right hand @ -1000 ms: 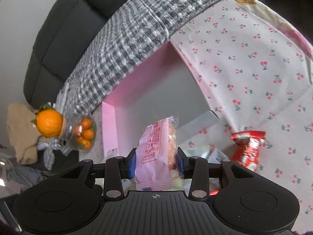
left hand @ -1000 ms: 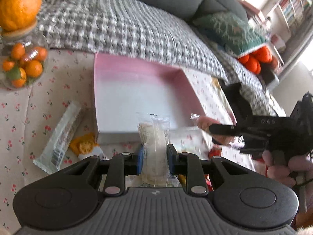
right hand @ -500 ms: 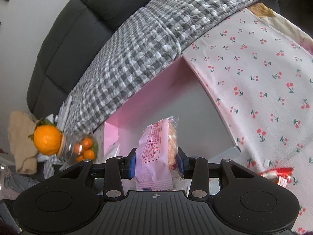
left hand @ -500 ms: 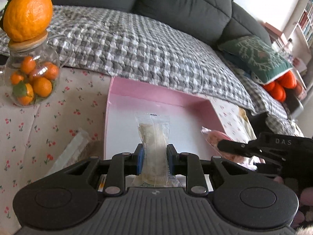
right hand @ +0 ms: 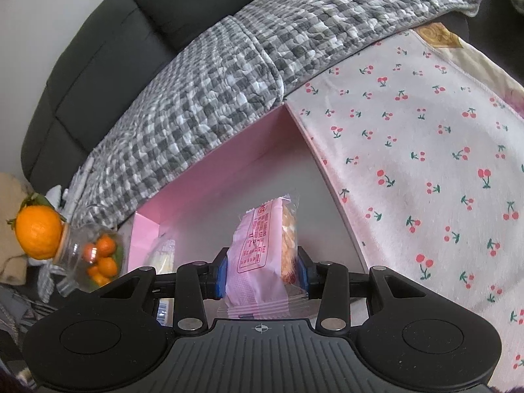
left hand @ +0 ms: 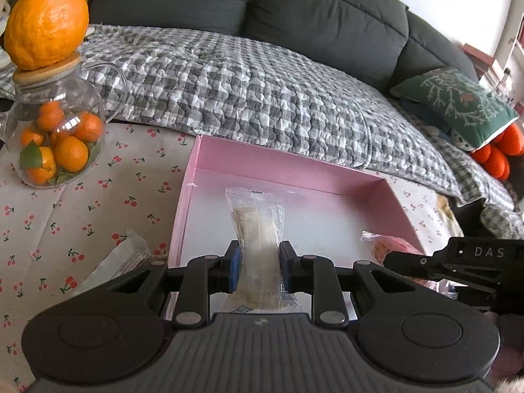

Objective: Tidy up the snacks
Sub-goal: 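Carry both snacks over the pink box and open both tools inside, then move both tools back toward the remaining snacks, then grasp the square cookie with the left tool while the right grasps the yellow-white cake, then lower both snacks into the pink box and open both tools, then withdraw both tools from the box toward the snack pile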

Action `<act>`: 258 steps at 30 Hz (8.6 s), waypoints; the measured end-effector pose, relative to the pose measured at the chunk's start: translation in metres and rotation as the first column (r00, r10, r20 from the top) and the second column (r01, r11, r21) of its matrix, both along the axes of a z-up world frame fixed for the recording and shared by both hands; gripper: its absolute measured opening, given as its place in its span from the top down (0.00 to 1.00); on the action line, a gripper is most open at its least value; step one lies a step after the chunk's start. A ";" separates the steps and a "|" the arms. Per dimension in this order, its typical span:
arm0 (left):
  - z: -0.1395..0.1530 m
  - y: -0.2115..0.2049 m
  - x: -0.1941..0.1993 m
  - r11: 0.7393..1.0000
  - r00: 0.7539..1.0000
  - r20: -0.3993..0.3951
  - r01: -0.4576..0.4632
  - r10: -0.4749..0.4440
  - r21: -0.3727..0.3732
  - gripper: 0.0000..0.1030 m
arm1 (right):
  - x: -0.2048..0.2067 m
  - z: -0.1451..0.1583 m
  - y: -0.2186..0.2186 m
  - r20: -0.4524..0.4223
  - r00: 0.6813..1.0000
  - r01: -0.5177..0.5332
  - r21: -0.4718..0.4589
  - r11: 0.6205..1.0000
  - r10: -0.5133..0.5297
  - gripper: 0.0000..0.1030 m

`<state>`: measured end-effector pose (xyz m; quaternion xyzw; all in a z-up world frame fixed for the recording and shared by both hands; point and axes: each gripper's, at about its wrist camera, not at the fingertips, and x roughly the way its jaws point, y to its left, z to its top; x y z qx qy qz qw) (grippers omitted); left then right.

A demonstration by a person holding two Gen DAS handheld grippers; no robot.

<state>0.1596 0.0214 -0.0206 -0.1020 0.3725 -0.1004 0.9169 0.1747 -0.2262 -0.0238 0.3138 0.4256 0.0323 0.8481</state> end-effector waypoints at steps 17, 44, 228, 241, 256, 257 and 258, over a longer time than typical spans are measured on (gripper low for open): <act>-0.002 -0.008 0.000 0.998 0.998 -0.037 0.052 -0.051 0.021 0.29 | -0.004 0.009 -0.002 0.009 1.000 0.015 0.043 0.999 -0.015 0.32; 0.013 -0.014 -0.044 0.978 0.984 -0.117 0.151 -0.134 0.147 0.01 | -0.051 0.041 0.008 -0.017 0.996 -0.087 -0.179 0.980 0.085 0.16; 0.016 -0.007 0.045 0.989 0.988 -0.079 0.138 -0.133 0.062 0.10 | -0.021 0.036 0.026 0.000 0.973 -0.228 -0.150 0.962 0.230 0.17; 0.027 0.000 0.003 0.983 0.993 -0.054 0.113 -0.106 0.144 0.01 | -0.042 0.043 0.022 -0.008 0.963 -0.265 -0.219 0.939 0.270 0.15; 0.042 -0.001 -0.057 0.972 0.993 -0.074 0.110 -0.096 0.210 0.01 | -0.078 0.056 0.018 -0.003 0.964 -0.258 -0.252 0.933 0.266 0.14; 0.041 0.000 -0.061 0.972 0.992 -0.077 0.113 -0.099 0.207 0.01 | -0.080 0.057 0.018 -0.001 0.964 -0.257 -0.252 0.933 0.266 0.14; 0.040 0.000 -0.065 0.972 0.992 -0.080 0.115 -0.101 0.204 0.01 | -0.083 0.057 0.017 0.001 0.964 -0.256 -0.254 0.933 0.265 0.14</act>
